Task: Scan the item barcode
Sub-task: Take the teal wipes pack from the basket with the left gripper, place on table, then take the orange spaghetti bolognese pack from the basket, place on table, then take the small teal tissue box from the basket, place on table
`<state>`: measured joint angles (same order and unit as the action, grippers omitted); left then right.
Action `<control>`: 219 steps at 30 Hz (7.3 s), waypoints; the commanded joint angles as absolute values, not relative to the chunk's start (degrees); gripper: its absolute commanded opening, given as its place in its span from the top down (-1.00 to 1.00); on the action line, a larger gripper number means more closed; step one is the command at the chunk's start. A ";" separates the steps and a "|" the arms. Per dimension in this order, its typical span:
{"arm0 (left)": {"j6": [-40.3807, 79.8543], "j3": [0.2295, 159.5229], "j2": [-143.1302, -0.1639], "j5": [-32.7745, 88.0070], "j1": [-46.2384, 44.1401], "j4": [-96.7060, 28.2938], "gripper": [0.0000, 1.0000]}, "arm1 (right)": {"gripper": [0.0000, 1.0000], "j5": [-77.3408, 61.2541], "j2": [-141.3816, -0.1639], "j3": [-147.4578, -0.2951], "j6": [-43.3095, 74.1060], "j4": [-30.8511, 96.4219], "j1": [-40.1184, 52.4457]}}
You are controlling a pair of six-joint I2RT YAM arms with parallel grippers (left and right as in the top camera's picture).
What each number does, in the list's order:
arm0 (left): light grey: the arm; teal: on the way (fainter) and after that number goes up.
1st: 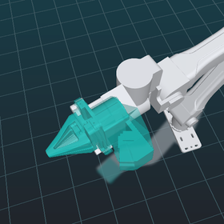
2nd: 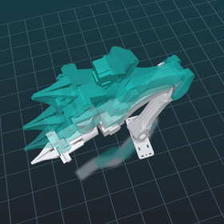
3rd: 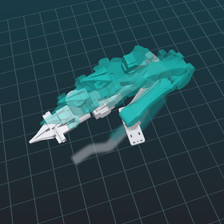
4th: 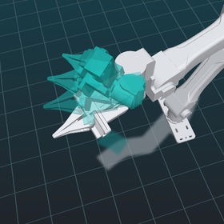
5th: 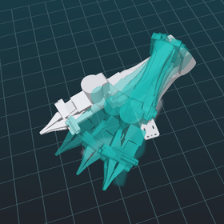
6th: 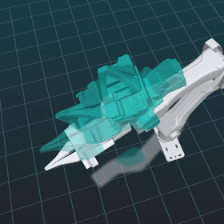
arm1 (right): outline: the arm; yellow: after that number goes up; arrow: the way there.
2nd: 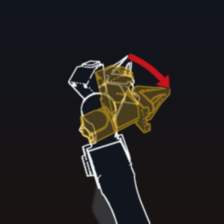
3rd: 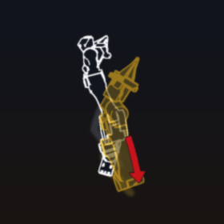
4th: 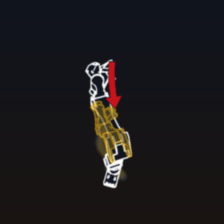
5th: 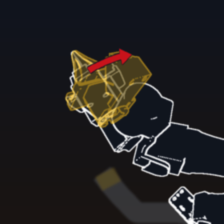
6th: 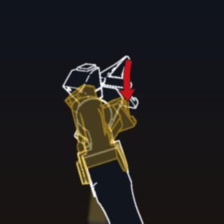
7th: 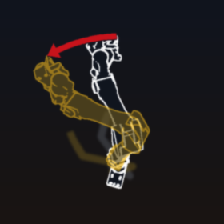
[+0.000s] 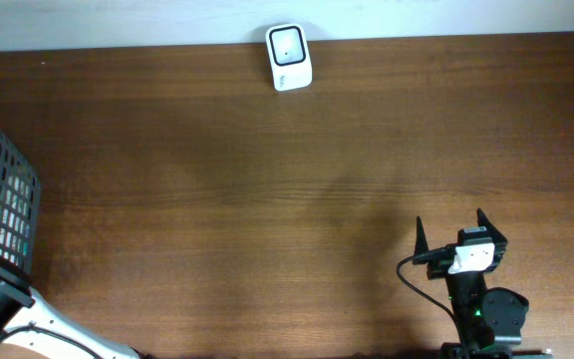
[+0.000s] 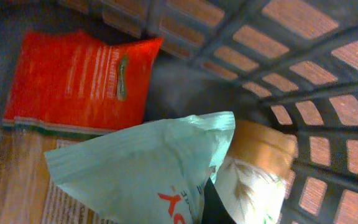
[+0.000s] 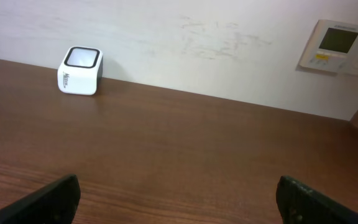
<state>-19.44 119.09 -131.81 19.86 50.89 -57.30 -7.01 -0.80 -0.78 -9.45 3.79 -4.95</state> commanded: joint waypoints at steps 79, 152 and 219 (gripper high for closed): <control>-24.08 91.64 -122.19 -4.32 53.06 -40.77 0.10 | -0.97 -7.29 -0.36 -0.32 -9.41 3.81 -5.28; -12.34 114.02 -115.18 8.43 50.06 -60.75 -0.88 | -0.97 -7.29 -0.36 -0.32 -9.41 3.81 -5.28; -2.17 122.74 -103.72 2.20 -1.06 -67.61 -0.64 | -0.97 -7.29 -0.36 -0.32 -9.41 3.81 -5.28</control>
<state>-5.26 114.13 -111.42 11.44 -9.32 -65.71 -7.01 -0.80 -0.78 -9.41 3.81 -4.95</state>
